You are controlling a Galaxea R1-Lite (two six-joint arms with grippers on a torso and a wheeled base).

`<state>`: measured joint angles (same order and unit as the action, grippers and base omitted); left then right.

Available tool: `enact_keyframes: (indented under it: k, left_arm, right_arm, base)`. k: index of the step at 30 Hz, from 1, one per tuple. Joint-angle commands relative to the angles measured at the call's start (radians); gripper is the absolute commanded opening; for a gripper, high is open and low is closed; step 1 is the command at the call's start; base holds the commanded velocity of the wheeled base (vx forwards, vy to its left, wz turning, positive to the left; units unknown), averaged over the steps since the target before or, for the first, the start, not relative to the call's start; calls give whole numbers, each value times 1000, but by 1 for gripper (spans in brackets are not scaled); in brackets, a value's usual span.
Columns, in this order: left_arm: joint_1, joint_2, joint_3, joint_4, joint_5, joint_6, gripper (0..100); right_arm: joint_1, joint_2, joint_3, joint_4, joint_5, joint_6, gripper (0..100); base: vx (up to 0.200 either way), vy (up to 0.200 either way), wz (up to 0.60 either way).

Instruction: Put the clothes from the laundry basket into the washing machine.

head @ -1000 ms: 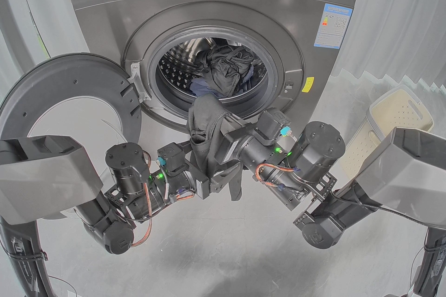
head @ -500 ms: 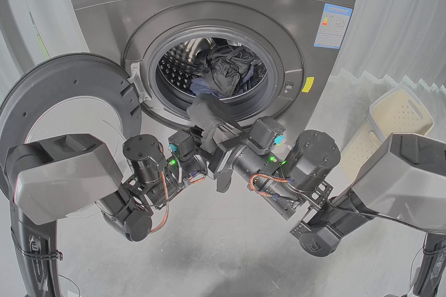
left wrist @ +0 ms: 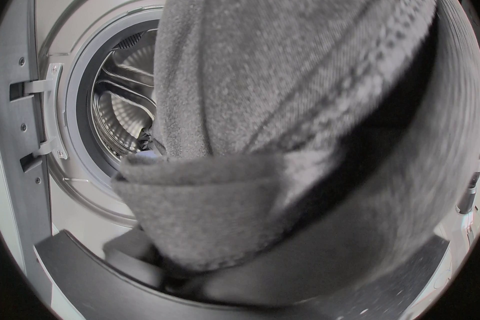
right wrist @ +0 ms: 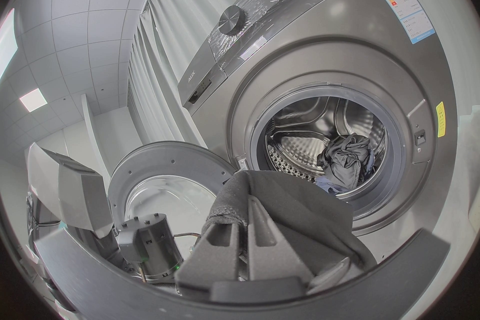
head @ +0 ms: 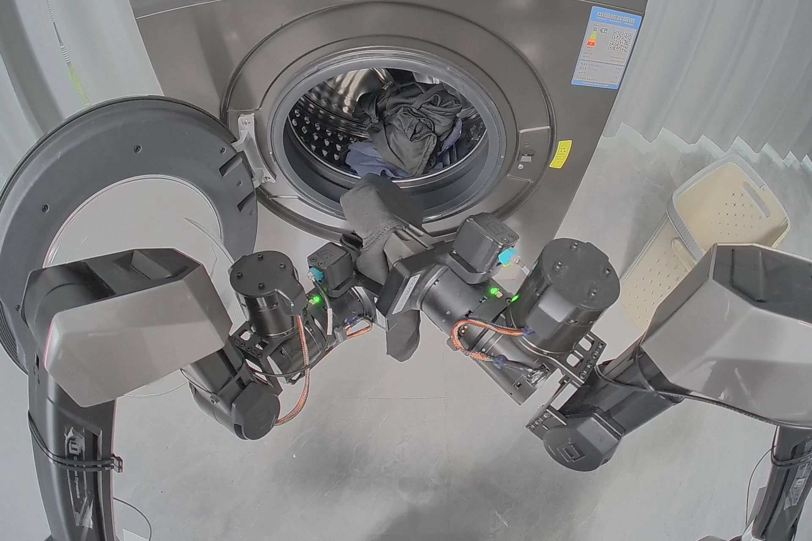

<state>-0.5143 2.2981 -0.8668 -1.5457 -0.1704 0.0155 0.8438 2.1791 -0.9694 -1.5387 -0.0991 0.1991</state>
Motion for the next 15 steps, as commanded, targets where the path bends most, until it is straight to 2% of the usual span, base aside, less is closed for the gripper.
enact_keyframes:
  k: [1, 7, 15]
  left_arm:
    - [0, 3, 6, -1, 0, 0, 0]
    - [20, -14, 26, -2, 0, 0, 0]
    - [48, -137, 75, -2, -4, -5, 0]
  right_arm:
    - [-8, -5, 0, -3, 1, 5, 0]
    - [-45, -29, 17, -1, -21, 17, 0]
    - [-131, -55, 139, 3, -24, 29, 0]
  base:
    - [0, 0, 0]
    - [0, 0, 0]
    - [0, 0, 0]
